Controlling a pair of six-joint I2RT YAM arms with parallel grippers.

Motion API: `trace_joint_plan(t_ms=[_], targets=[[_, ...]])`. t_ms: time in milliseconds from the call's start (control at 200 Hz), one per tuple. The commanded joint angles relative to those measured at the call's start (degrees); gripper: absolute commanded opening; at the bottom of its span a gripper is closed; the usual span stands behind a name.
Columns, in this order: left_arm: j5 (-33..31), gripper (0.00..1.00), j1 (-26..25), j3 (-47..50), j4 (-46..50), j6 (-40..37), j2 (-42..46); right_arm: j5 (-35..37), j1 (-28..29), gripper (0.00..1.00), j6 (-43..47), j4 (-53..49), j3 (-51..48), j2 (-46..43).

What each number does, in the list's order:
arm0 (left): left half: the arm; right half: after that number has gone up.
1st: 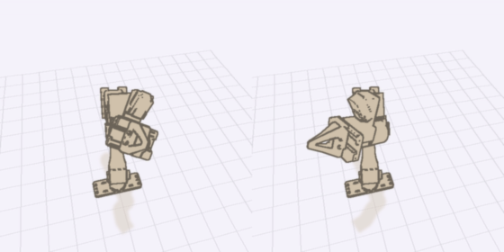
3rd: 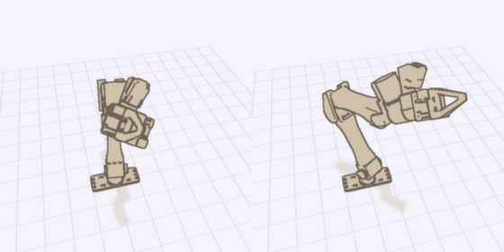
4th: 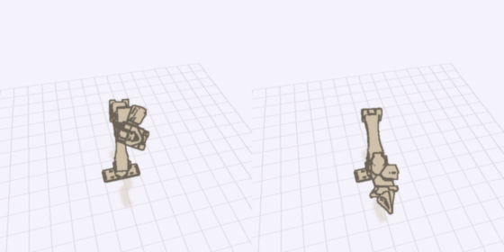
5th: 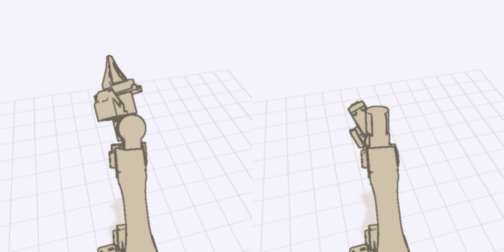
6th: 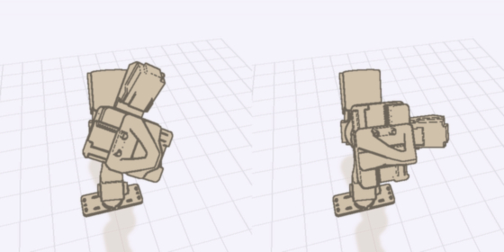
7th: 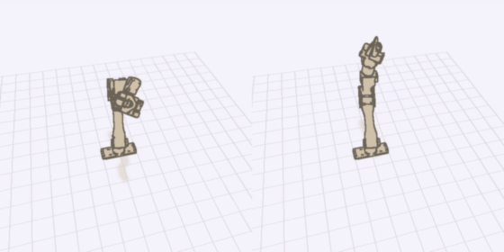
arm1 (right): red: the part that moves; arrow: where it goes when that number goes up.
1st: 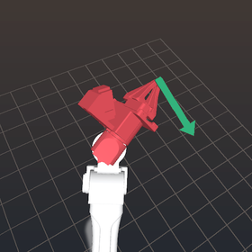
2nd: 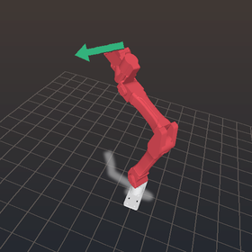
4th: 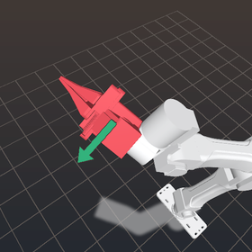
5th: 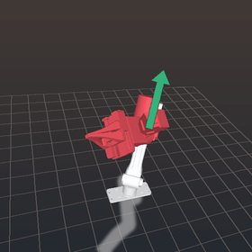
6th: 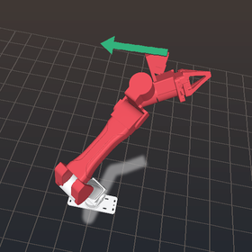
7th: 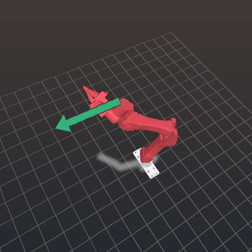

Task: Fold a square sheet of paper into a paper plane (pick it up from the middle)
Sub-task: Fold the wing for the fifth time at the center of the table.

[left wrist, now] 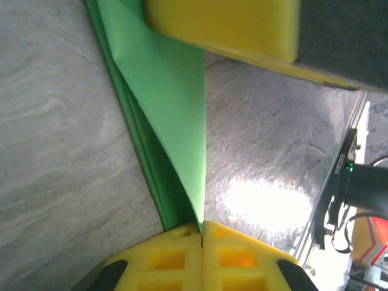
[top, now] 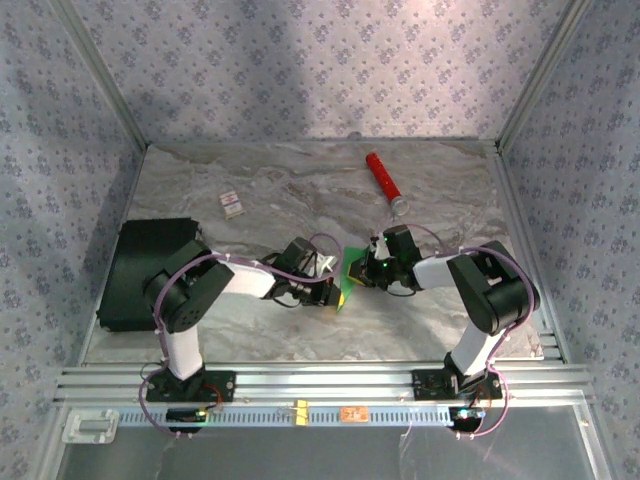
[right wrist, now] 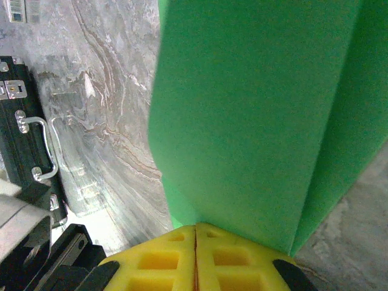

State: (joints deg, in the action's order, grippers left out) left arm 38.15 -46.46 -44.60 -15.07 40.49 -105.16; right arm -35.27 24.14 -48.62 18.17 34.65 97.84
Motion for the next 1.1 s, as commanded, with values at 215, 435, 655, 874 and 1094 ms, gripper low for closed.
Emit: trace_joint_plan(t_ms=[215,435,655,874,1094], targets=[[3.9,0.09,-1.4,1.1,7.7,-3.4,0.5,8.6,0.7,0.09,1.5,-8.4,-0.6,3.5],[4.5,0.0,-1.8,1.7,9.1,-4.3,0.7,8.9,0.9,0.09,1.6,-9.3,-0.3,3.6],[4.5,0.07,-1.8,2.0,11.1,-5.1,0.7,9.5,1.0,0.09,1.8,-9.9,-0.2,3.4],[4.2,0.0,-2.1,2.4,12.9,-6.3,1.3,9.6,1.1,0.09,1.8,-10.3,0.0,3.4],[3.6,0.05,-2.2,2.6,14.3,-6.7,1.9,9.7,1.3,0.09,1.7,-10.4,0.1,3.5]])
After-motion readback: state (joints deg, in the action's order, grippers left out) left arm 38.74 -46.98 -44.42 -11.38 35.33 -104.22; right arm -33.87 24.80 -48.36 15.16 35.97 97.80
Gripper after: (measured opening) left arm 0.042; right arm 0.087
